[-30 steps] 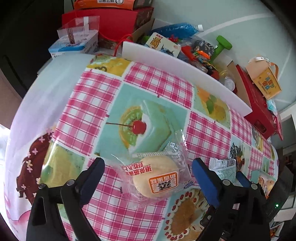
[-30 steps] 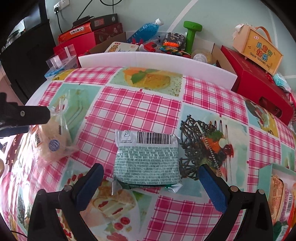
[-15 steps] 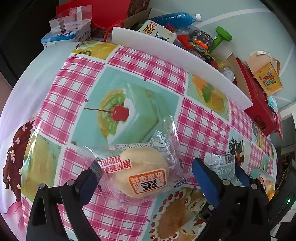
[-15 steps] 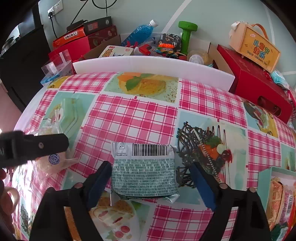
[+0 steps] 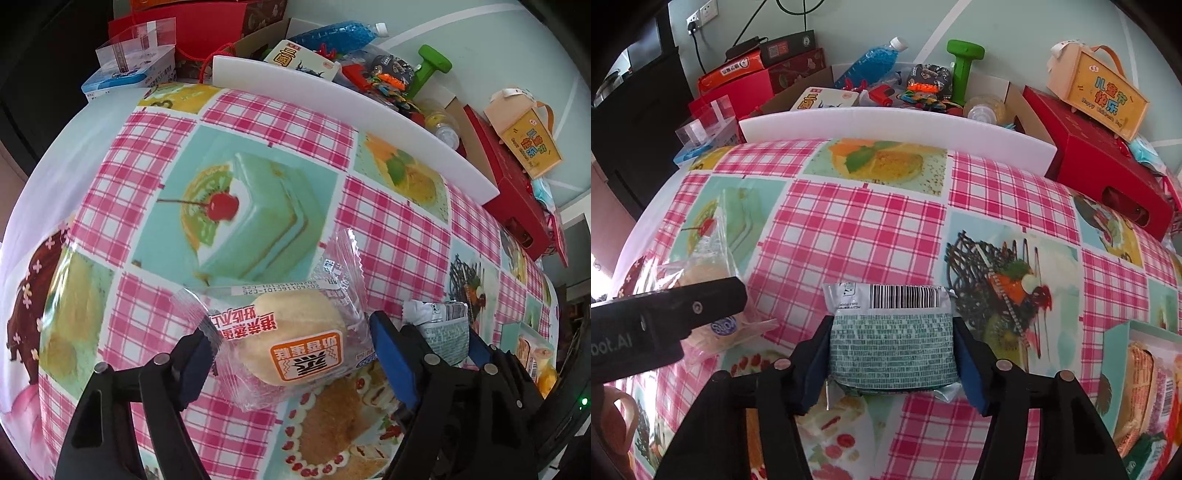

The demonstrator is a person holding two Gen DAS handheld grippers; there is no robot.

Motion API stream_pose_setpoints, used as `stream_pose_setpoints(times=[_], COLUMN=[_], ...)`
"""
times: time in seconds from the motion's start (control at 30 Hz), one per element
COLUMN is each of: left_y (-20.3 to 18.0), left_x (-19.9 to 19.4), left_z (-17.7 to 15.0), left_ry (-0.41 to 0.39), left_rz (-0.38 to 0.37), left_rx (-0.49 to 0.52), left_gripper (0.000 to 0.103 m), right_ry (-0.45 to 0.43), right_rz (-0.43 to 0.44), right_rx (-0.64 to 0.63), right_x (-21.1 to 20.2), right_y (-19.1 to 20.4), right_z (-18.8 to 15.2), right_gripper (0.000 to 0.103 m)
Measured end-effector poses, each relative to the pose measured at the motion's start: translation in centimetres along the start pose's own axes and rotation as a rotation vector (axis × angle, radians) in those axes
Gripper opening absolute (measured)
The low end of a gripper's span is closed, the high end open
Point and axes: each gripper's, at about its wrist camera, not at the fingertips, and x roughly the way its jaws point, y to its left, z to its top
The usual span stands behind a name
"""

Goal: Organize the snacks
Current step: 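Grasp the green wrapped cake with the right tool while the left tool grasps the bun bag, then carry the green cake and bun bag into the tray and release both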

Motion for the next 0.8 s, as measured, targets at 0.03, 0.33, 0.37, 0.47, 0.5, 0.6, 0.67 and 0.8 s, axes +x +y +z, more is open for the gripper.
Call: stream_pose_setpoints(times=[0.03,0.33,0.37,0.47,0.5,0.6,0.67,0.8], left_y=[-0.3,-1.8,-2.0,-2.3,-2.5,-2.5,-2.5,-3.2], left_x=[0.1,-0.5,-0.6,-1.0,-1.0,-1.5,-1.9,-2.7], left_z=[-0.2,-3.9,-4.3,-6.0,-6.6,-8.0,-8.6,-10.4], left_ry=[0.001,0.008,0.007,0.004,0.004,0.004,0.000,-0.005], left_rz=[-0.004,-0.036,-0.040,-0.051,-0.055,-0.069,-0.069,-0.067], left_rx=[-0.001,-0.022,-0.029,-0.053,-0.063,-0.097,-0.107,-0.128], left_gripper=[0.081,0.077,0.077,0.076,0.076,0.076,0.073,0.068], right_ry=[0.001,0.015,0.013,0.007,0.004,-0.006,-0.009,-0.005], right_rz=[0.001,-0.006,-0.007,0.002,0.002,-0.005,-0.004,-0.001], right_rx=[0.002,0.039,0.050,0.081,0.090,0.104,0.124,0.153], right_x=[-0.2,-2.1,-2.5,-3.5,-3.9,-4.9,-5.7,-6.9], right_y=[-0.1,-1.5,-1.7,-2.3,-2.5,-2.8,-3.2,-3.8], right_z=[-0.3,-3.1,-3.5,-4.1,-4.3,-4.8,-5.3,-6.2], right_gripper=[0.064,0.063,0.063,0.063,0.063,0.063,0.063,0.063])
